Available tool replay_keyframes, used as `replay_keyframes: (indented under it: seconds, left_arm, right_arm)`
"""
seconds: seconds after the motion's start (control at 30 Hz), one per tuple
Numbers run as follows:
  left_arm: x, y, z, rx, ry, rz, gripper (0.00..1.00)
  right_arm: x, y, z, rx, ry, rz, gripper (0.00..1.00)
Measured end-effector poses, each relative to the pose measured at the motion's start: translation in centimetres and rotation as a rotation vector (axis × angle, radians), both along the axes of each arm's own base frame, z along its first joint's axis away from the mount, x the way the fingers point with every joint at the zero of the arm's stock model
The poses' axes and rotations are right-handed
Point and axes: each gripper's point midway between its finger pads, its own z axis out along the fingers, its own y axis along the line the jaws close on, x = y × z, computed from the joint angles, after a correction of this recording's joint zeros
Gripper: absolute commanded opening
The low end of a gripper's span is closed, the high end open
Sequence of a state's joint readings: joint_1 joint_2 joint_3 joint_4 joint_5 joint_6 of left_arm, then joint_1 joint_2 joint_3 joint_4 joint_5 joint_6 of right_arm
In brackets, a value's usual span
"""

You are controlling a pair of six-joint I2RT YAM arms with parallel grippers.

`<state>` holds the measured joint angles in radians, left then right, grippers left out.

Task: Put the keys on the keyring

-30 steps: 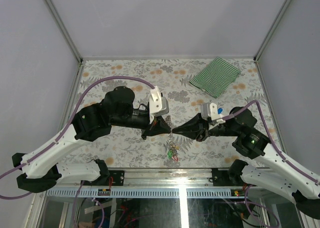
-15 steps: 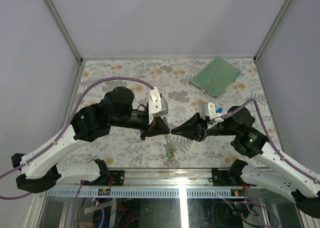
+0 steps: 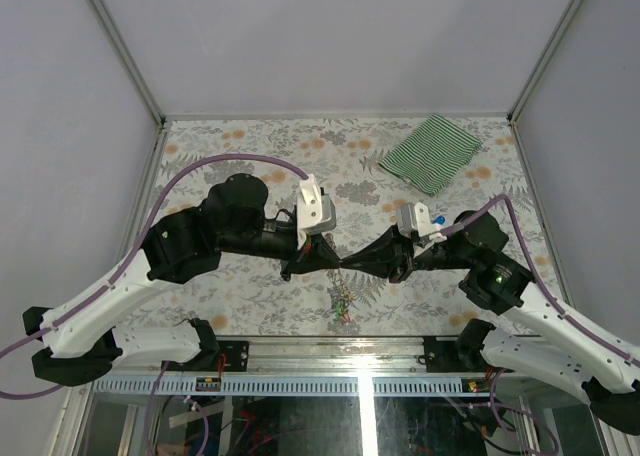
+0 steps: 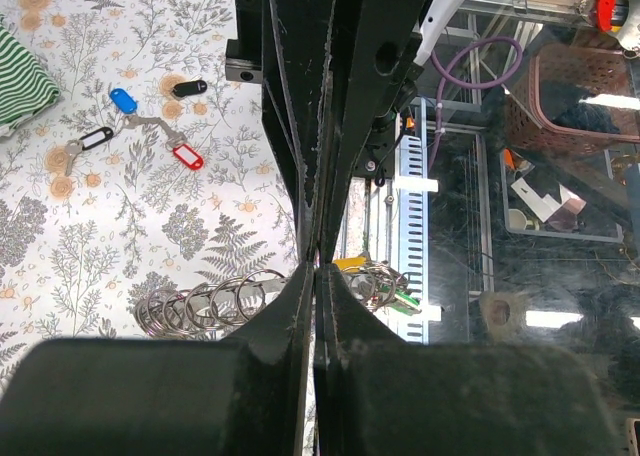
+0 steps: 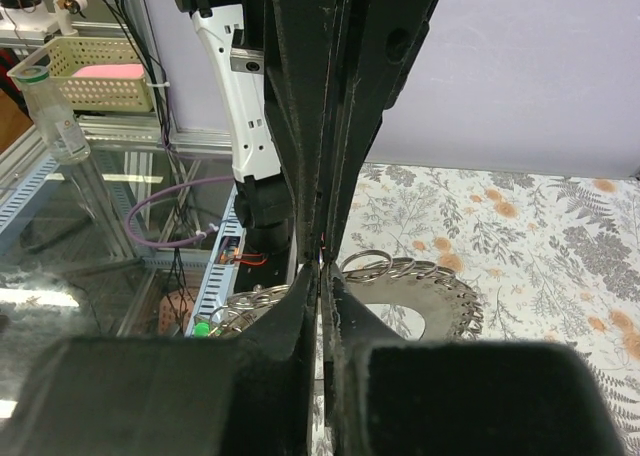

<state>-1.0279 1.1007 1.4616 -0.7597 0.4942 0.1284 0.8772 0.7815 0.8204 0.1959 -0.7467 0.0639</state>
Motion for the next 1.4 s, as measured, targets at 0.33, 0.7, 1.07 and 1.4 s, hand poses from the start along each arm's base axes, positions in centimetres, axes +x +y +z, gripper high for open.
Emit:
replay_keyframes:
  seconds: [0.33, 0.7, 1.07, 1.4]
  left_arm:
    - [0.1, 0.3, 1.5, -0.061, -0.025, 0.022, 0.21]
    - [-0.7, 2.5, 5.9, -0.303, -0.052, 0.103, 0.32]
    - [-0.4, 1.6, 6.1, -0.346, -0.008, 0.117, 0.34]
    - [-0.6, 1.4, 6.7, -0.384, -0.007, 0.101, 0.26]
  right_arm:
    - [-0.1, 0.1, 0.6, 0.03, 0.001, 0.007, 0.0]
    - [-0.4, 0.4, 1.0, 0.205, 0.045, 0.035, 0.0]
    - [-0.4, -0.6, 5.2, 0.51, -0.002, 0.049, 0.0]
    - [-0.9, -1.9, 7.4, 0.662, -0.022, 0.072, 0.0]
